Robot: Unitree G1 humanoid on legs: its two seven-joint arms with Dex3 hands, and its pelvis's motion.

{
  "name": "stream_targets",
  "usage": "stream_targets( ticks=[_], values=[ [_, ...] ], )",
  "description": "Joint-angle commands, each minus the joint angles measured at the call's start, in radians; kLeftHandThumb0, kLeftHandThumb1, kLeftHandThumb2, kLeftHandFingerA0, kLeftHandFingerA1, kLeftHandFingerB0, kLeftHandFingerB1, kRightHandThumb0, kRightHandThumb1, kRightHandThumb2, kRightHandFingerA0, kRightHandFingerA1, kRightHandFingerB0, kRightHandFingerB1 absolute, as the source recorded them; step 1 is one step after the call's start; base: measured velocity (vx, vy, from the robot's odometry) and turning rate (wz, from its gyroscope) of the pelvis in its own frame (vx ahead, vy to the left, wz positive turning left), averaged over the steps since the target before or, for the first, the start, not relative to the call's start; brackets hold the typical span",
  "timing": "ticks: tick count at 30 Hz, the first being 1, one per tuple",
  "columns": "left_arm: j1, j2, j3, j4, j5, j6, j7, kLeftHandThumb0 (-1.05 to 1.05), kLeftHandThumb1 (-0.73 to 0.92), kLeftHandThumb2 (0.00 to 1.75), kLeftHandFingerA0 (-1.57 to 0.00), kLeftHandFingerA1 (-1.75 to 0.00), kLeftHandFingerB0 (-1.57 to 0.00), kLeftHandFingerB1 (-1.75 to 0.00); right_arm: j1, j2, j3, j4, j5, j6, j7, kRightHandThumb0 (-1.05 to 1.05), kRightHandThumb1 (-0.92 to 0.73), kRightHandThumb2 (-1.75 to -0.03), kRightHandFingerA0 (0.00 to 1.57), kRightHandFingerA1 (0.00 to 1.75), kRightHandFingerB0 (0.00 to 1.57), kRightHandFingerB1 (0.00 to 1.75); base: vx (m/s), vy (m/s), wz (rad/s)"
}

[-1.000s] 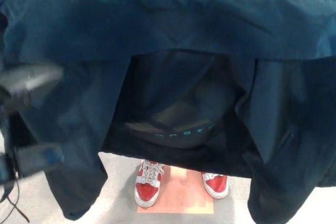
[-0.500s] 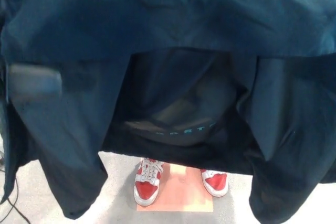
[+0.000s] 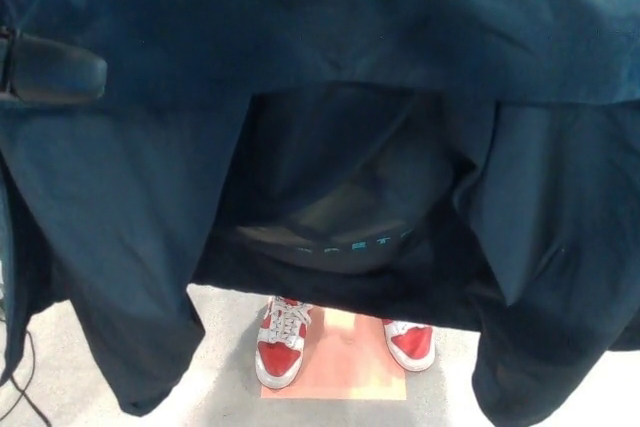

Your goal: A person hands a coat to the robot and the robot grabs it with both hands and holds it while the person wears the coat.

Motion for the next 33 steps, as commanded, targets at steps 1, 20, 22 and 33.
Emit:
stream_targets(
  ticks=[1, 20, 22, 33],
  values=[
    [-0.123, 0.093, -0.130, 0.113, -0.039, 0.101, -0.357, -0.40, 0.24, 0.93, -0.01, -0.47, 0.00, -0.47, -0.078, -0.174, 0.135, 0.087, 0.059, 0.091, 0.316, -0.88, -0.62, -0.93, 0.27, 0.48, 0.12, 0.38, 0.00, 0.000, 0.00],
    [-0.235, 0.124, -0.227, 0.108, -0.122, 0.240, -0.649, -0.39, 0.23, 0.92, -0.01, -0.47, 0.00, -0.47, -0.595, -0.148, 0.631, 0.165, -0.011, 0.399, 0.805, -0.87, -0.57, -0.89, 0.12, 0.40, 0.08, 0.31, 0.00, 0.000, 0.00],
    [-0.241, 0.120, -0.231, 0.108, -0.116, 0.236, -0.656, -0.39, 0.23, 0.92, -0.01, -0.47, 0.00, -0.47, -0.636, -0.128, 0.664, 0.171, -0.017, 0.437, 0.825, -0.83, -0.56, -0.93, 0.06, 0.41, 0.03, 0.27, 0.00, 0.000, 0.00],
    [-0.262, 0.079, -0.244, 0.095, -0.093, 0.263, -0.691, -0.40, 0.23, 0.92, -0.01, -0.48, 0.00, -0.48, -0.807, -0.022, 0.810, 0.300, -0.144, 0.385, 0.865, -0.89, -0.75, -0.64, 0.14, 0.30, 0.09, 0.24, 0.00, 0.000, 0.00]
  ],
)
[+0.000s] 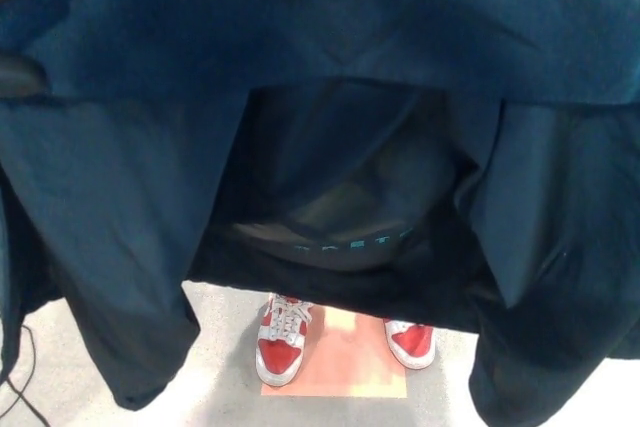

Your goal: A person hands a coat to the robot and the robot grabs it with both hands and holds it while the person wears the coat.

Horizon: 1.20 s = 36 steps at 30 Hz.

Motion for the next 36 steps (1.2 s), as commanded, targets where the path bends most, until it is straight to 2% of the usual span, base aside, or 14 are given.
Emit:
stream_targets(
  ticks=[1, 2, 3, 9, 10, 11, 15, 16, 17, 18, 20, 30, 31, 36],
  values=[
    [-0.047, 0.010, -0.040, -0.013, -0.068, 0.155, -0.241, -0.39, 0.23, 0.92, -0.01, -0.48, 0.00, -0.48, -0.205, 0.085, 0.175, 0.140, -0.130, 0.134, 0.319, -0.87, -0.59, -0.99, 0.05, 0.41, 0.04, 0.28, 0.00, 0.000, 0.00],
    [-0.047, 0.006, -0.040, -0.016, -0.068, 0.158, -0.245, -0.39, 0.23, 0.92, -0.01, -0.48, 0.00, -0.47, -0.222, 0.098, 0.189, 0.164, -0.139, 0.122, 0.324, -0.89, -0.75, -0.64, 0.13, 0.31, 0.09, 0.24, 0.00, 0.000, 0.00],
    [-0.048, 0.003, -0.040, -0.020, -0.066, 0.158, -0.247, -0.39, 0.23, 0.91, -0.01, -0.47, 0.00, -0.47, -0.242, 0.110, 0.206, 0.189, -0.151, 0.124, 0.336, -0.85, -0.58, -0.98, 0.06, 0.42, 0.08, 0.29, 0.00, 0.000, 0.00],
    [-0.058, -0.015, -0.040, -0.025, -0.058, 0.169, -0.265, -0.39, 0.23, 0.91, -0.01, -0.47, 0.00, -0.47, -0.291, 0.140, 0.254, 0.255, -0.195, 0.131, 0.369, -0.87, -0.73, -0.64, 0.15, 0.33, 0.09, 0.25, 0.00, 0.000, 0.00],
    [-0.063, -0.017, -0.043, -0.025, -0.053, 0.170, -0.273, -0.39, 0.23, 0.91, -0.01, -0.47, 0.00, -0.48, -0.299, 0.148, 0.262, 0.267, -0.204, 0.134, 0.375, -0.88, -0.59, -0.98, 0.07, 0.42, 0.03, 0.28, 0.00, 0.000, 0.00],
    [-0.069, -0.023, -0.048, -0.025, -0.046, 0.172, -0.278, -0.39, 0.23, 0.91, -0.01, -0.47, 0.00, -0.47, -0.309, 0.156, 0.276, 0.279, -0.222, 0.138, 0.384, -0.89, -0.72, -0.63, 0.13, 0.30, 0.10, 0.24, 0.00, 0.000, 0.00],
    [-0.095, -0.050, -0.075, -0.034, -0.026, 0.180, -0.308, -0.39, 0.24, 0.92, 0.00, -0.47, 0.00, -0.48, -0.295, 0.148, 0.276, 0.283, -0.233, 0.132, 0.411, -0.88, -0.59, -0.97, 0.06, 0.41, 0.06, 0.34, 0.00, 0.000, 0.00],
    [-0.096, -0.058, -0.078, -0.036, -0.026, 0.184, -0.312, -0.39, 0.24, 0.92, 0.00, -0.47, 0.00, -0.47, -0.289, 0.142, 0.272, 0.281, -0.233, 0.128, 0.421, -0.39, -0.31, -0.96, 0.02, 0.48, 0.00, 0.47, 0.00, 0.000, 0.00],
    [-0.097, -0.066, -0.081, -0.038, -0.025, 0.187, -0.315, -0.90, 0.69, 0.62, -0.24, -0.31, -0.13, -0.25, -0.286, 0.135, 0.273, 0.271, -0.235, 0.142, 0.437, -0.85, -0.59, -0.93, 0.22, 0.46, 0.07, 0.32, 0.00, 0.000, 0.00],
    [-0.097, -0.076, -0.084, -0.043, -0.022, 0.195, -0.323, -0.89, 0.55, 0.92, -0.18, -0.42, -0.09, -0.32, -0.276, 0.125, 0.274, 0.254, -0.244, 0.161, 0.463, -0.39, -0.33, -0.97, 0.03, 0.47, 0.00, 0.48, 0.00, 0.000, 0.00],
    [-0.094, -0.080, -0.082, -0.051, -0.017, 0.203, -0.333, -0.89, 0.55, 0.92, -0.20, -0.43, -0.07, -0.32, -0.261, 0.123, 0.268, 0.242, -0.252, 0.159, 0.470, -0.85, -0.75, -0.64, 0.29, 0.36, 0.12, 0.25, 0.00, 0.000, 0.00],
    [-0.093, -0.109, -0.097, -0.029, 0.044, 0.191, -0.366, -0.91, 0.70, 0.62, -0.30, -0.33, -0.16, -0.26, -0.130, 0.112, 0.176, 0.175, -0.243, 0.170, 0.498, -0.87, -0.75, -0.64, 0.27, 0.36, 0.13, 0.26, 0.00, 0.000, 0.00],
    [-0.110, -0.122, -0.108, -0.016, 0.053, 0.198, -0.371, -0.91, 0.56, 0.93, -0.23, -0.43, -0.08, -0.33, -0.124, 0.114, 0.173, 0.169, -0.248, 0.173, 0.503, -0.39, -0.33, -0.97, 0.02, 0.47, 0.00, 0.47, 0.00, 0.000, 0.00],
    [-0.221, -0.201, -0.165, 0.079, 0.105, 0.217, -0.378, -0.97, 0.63, 0.98, -0.28, -0.47, -0.04, -0.27, -0.096, 0.130, 0.154, 0.146, -0.261, 0.198, 0.507, -0.39, -0.33, -0.97, 0.02, 0.47, 0.00, 0.47, 0.00, 0.000, 0.00]
  ],
)
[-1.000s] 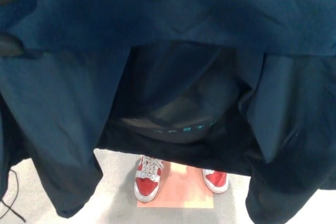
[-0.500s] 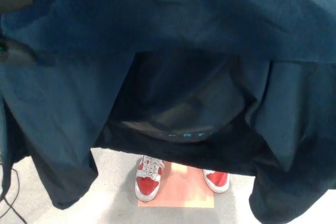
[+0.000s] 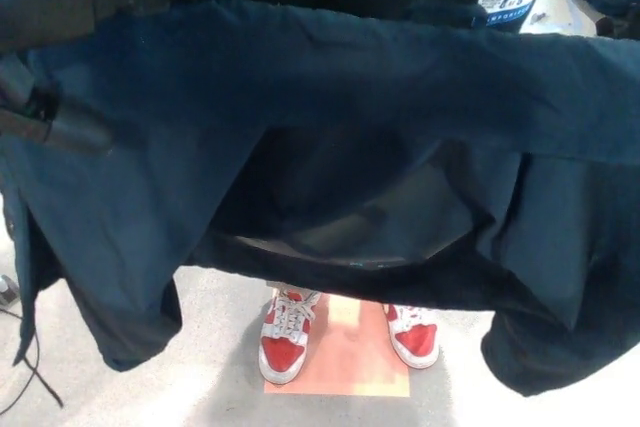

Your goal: A person hands a coat to the robot and the robot grabs it with both hands and holds it while the person wears the coat.

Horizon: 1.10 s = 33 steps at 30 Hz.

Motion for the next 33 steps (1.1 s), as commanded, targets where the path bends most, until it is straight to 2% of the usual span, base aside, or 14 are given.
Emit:
stream_targets(
  ticks=[1, 3, 4, 6, 8, 11, 12, 14, 17, 18, 19, 22, 23, 33],
  values=[
    [-0.084, -0.064, -0.053, 0.093, 0.089, 0.052, -0.039, -0.96, 0.62, 0.98, -0.29, -0.47, -0.05, -0.27, 0.046, 0.004, -0.014, -0.011, -0.027, 0.039, 0.043, -0.39, -0.33, -0.97, 0.03, 0.47, 0.00, 0.48, 0.00, 0.000, 0.00],
    [-0.111, -0.087, -0.065, 0.124, 0.105, 0.060, -0.041, -0.97, 0.63, 0.98, -0.30, -0.47, -0.05, -0.26, 0.047, 0.011, -0.013, -0.012, -0.038, 0.040, 0.045, -0.86, -0.75, -0.64, 0.28, 0.36, 0.12, 0.25, 0.00, 0.000, 0.00],
    [-0.137, -0.106, -0.080, 0.150, 0.122, 0.068, -0.041, -0.95, 0.62, 0.97, -0.30, -0.46, -0.05, -0.26, 0.046, 0.014, -0.011, -0.011, -0.045, 0.043, 0.046, -0.39, -0.32, -0.97, 0.03, 0.47, 0.01, 0.48, 0.00, 0.000, 0.00],
    [-0.172, -0.136, -0.098, 0.192, 0.152, 0.073, -0.033, -0.91, 0.59, 0.96, -0.32, -0.48, -0.06, -0.33, 0.043, 0.020, -0.009, -0.007, -0.055, 0.052, 0.048, -0.86, -0.74, -0.64, 0.28, 0.36, 0.12, 0.25, 0.00, 0.000, 0.00],
    [-0.189, -0.153, -0.105, 0.216, 0.166, 0.071, -0.029, -0.91, 0.73, 0.63, -0.46, -0.39, -0.18, -0.27, 0.043, 0.022, -0.011, -0.009, -0.064, 0.055, 0.049, -0.85, -0.75, -0.64, 0.32, 0.36, 0.14, 0.26, 0.00, 0.000, 0.00],
    [-0.223, -0.186, -0.121, 0.262, 0.189, 0.079, -0.021, -0.90, 0.59, 0.95, -0.36, -0.48, -0.15, -0.38, 0.062, 0.028, -0.030, -0.013, -0.083, 0.009, 0.001, -0.86, -0.64, -0.95, 0.34, 0.48, 0.19, 0.40, 0.00, 0.000, 0.00],
    [-0.227, -0.193, -0.122, 0.271, 0.195, 0.078, -0.021, -0.89, 0.59, 0.94, -0.35, -0.47, -0.17, -0.39, 0.071, 0.033, -0.036, -0.012, -0.093, -0.013, -0.018, -0.84, -0.81, -0.65, 0.48, 0.39, 0.31, 0.32, 0.00, 0.000, 0.00],
    [-0.231, -0.215, -0.122, 0.290, 0.203, 0.078, -0.003, -0.88, 0.72, 0.63, -0.57, -0.40, -0.29, -0.30, 0.113, 0.055, -0.073, -0.013, -0.093, -0.051, -0.096, -0.86, -0.73, -0.73, 0.77, 0.50, 0.50, 0.41, 0.00, 0.000, 0.00],
    [-0.224, -0.225, -0.116, 0.298, 0.215, 0.064, 0.005, -0.98, 0.64, 0.95, -0.61, -0.51, -0.29, -0.41, 0.139, 0.076, -0.102, -0.010, -0.094, -0.080, -0.129, -0.79, -0.85, -0.67, 0.92, 0.50, 0.66, 0.43, 0.00, 0.000, 0.00],
    [-0.229, -0.223, -0.134, 0.298, 0.254, 0.054, 0.007, -0.91, 0.74, 0.67, -0.97, -0.52, -0.66, -0.40, 0.182, 0.103, -0.145, -0.013, -0.090, -0.116, -0.208, -0.67, -0.91, -0.69, 1.24, 0.68, 1.12, 0.73, 0.00, 0.000, 0.00],
    [-0.224, -0.223, -0.144, 0.294, 0.285, 0.041, 0.024, -0.81, 0.89, 0.71, -1.04, -1.58, -0.87, -1.26, 0.218, 0.124, -0.168, -0.025, -0.116, -0.148, -0.289, -0.63, -0.92, -0.76, 1.07, 1.29, 0.93, 1.00, 0.00, 0.000, 0.00],
    [-0.182, -0.236, -0.135, 0.294, 0.297, 0.002, 0.091, -0.73, 0.92, 0.77, -1.04, -1.30, -0.84, -1.18, 0.268, 0.159, -0.194, -0.030, -0.182, -0.219, -0.421, -0.57, -0.87, -0.78, 1.03, 1.39, 0.89, 1.02, 0.00, 0.000, 0.00],
    [-0.180, -0.225, -0.153, 0.282, 0.327, 0.009, 0.074, -0.56, 0.92, 0.74, -0.96, -0.63, -0.81, -0.58, 0.292, 0.177, -0.207, -0.038, -0.206, -0.228, -0.479, -0.37, -0.90, -0.66, 0.83, 1.73, 0.72, 1.44, 0.00, 0.000, 0.00],
    [-0.130, -0.201, -0.154, 0.271, 0.367, -0.025, 0.094, -0.41, 0.86, 0.65, -0.97, -0.80, -0.84, -0.67, 0.347, 0.236, -0.261, -0.007, -0.269, -0.327, -0.669, -0.37, -0.87, -0.65, 0.78, 1.75, 0.65, 1.56, 0.00, 0.000, 0.00]
  ],
)
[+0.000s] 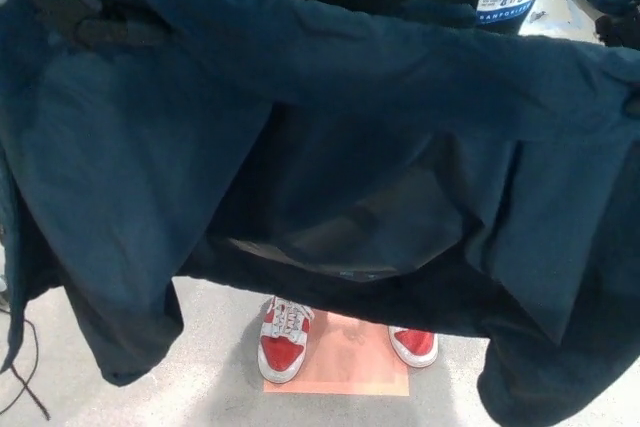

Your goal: A person hands a coat to the robot and the robot grabs it with both hands and holds it while the person wears the coat.

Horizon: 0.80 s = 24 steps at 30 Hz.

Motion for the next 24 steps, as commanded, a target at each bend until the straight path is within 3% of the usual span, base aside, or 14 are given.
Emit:
stream_targets(
  ticks=[1, 4, 5, 8, 10, 11, 12, 13, 14, 19, 20, 21, 22, 24],
  values=[
    [0.078, 0.022, -0.017, -0.006, 0.105, -0.065, 0.076, -0.40, 0.86, 0.64, -0.97, -0.99, -0.87, -0.81, 0.097, 0.080, -0.068, 0.027, -0.120, -0.171, -0.335, -0.36, -0.85, -0.66, 0.76, 1.73, 0.67, 1.51, 0.00, 0.000, 0.00],
    [0.114, 0.020, 0.013, -0.010, 0.094, -0.073, 0.120, -0.40, 0.84, 0.64, -1.00, -1.08, -0.89, -0.89, 0.112, 0.134, -0.094, 0.074, -0.112, -0.224, -0.428, -0.33, -0.83, -0.63, 0.71, 1.68, 0.64, 1.46, 0.00, 0.000, 0.00],
    [0.146, 0.014, 0.046, -0.023, 0.076, -0.065, 0.156, -0.38, 0.64, 1.04, -1.08, -1.21, -0.84, -1.02, 0.109, 0.156, -0.092, 0.088, -0.122, -0.227, -0.461, -0.37, -0.84, -0.68, 0.84, 1.46, 0.81, 0.69, 0.00, 0.000, 0.00],
    [0.221, -0.016, 0.114, -0.058, 0.074, -0.043, 0.271, -0.39, 0.76, 0.68, -0.88, -1.61, -0.78, -1.30, 0.103, 0.201, -0.098, 0.093, -0.144, -0.187, -0.512, -0.39, -0.85, -0.66, 0.87, 1.29, 0.85, 0.73, 0.00, 0.000, 0.00],
    [0.250, -0.029, 0.136, -0.066, 0.088, -0.051, 0.331, -0.40, 0.79, 0.63, -0.86, -1.68, -0.72, -1.41, 0.100, 0.226, -0.105, 0.109, -0.148, -0.190, -0.547, -0.32, -0.66, -1.08, 0.92, 1.00, 0.81, 0.79, 0.00, 0.000, 0.00],
    [0.288, -0.055, 0.159, -0.077, 0.137, -0.059, 0.458, -0.37, 0.84, 0.65, -0.88, -1.75, -0.64, -1.59, 0.092, 0.258, -0.119, 0.117, -0.182, -0.166, -0.631, -0.40, -0.85, -0.66, 0.99, 0.58, 0.86, 0.55, 0.00, 0.000, 0.00],
    [0.310, -0.071, 0.172, -0.087, 0.178, -0.061, 0.544, -0.36, 0.85, 0.65, -0.88, -1.75, -0.62, -1.59, 0.082, 0.287, -0.136, 0.125, -0.198, -0.146, -0.694, -0.31, -0.67, -1.10, 0.93, 0.93, 0.84, 0.82, 0.00, 0.000, 0.00],
    [0.314, -0.073, 0.174, -0.091, 0.188, -0.061, 0.560, -0.36, 0.85, 0.65, -0.88, -1.75, -0.62, -1.59, 0.080, 0.296, -0.141, 0.128, -0.200, -0.143, -0.706, -0.31, -0.67, -1.10, 0.93, 0.93, 0.84, 0.82, 0.00, 0.000, 0.00],
    [0.312, -0.089, 0.182, -0.078, 0.204, -0.063, 0.622, -0.34, 0.86, 0.65, -0.85, -1.75, -0.62, -1.62, 0.052, 0.310, -0.147, 0.153, -0.223, -0.125, -0.759, -0.41, -0.86, -0.70, 0.80, 1.69, 0.73, 1.53, 0.00, 0.000, 0.00],
    [0.219, -0.123, 0.186, -0.002, 0.245, -0.080, 0.777, -0.36, 0.85, 0.66, -0.92, -1.72, -0.70, -1.61, -0.053, 0.298, -0.173, 0.229, -0.261, -0.115, -0.850, -0.38, -0.89, -0.72, 0.89, 1.52, 0.77, 1.28, 0.00, 0.000, 0.00],
    [0.170, -0.129, 0.190, 0.039, 0.258, -0.085, 0.846, -0.36, 0.84, 0.64, -0.90, -1.75, -0.69, -1.67, -0.102, 0.289, -0.188, 0.247, -0.253, -0.095, -0.849, -0.36, -0.90, -0.66, 0.94, 1.11, 0.89, 0.92, 0.00, 0.000, 0.00],
    [0.149, -0.132, 0.192, 0.057, 0.264, -0.087, 0.876, -0.36, 0.84, 0.64, -0.90, -1.75, -0.69, -1.67, -0.124, 0.285, -0.195, 0.256, -0.250, -0.087, -0.849, -0.36, -0.90, -0.66, 0.94, 1.11, 0.89, 0.92, 0.00, 0.000, 0.00],
    [0.093, -0.133, 0.190, 0.085, 0.276, -0.057, 0.890, -0.38, 0.84, 0.65, -0.90, -1.75, -0.69, -1.68, -0.175, 0.272, -0.204, 0.287, -0.246, -0.084, -0.859, -0.41, -0.89, -0.69, 0.75, 1.69, 0.69, 1.49, 0.00, 0.000, 0.00],
    [0.020, -0.128, 0.187, 0.123, 0.290, -0.033, 0.914, -0.36, 0.84, 0.65, -0.92, -1.75, -0.71, -1.65, -0.239, 0.254, -0.211, 0.330, -0.251, -0.103, -0.895, -0.42, -0.91, -0.67, 0.87, 1.47, 0.68, 1.35, 0.00, 0.000, 0.00]
  ],
)
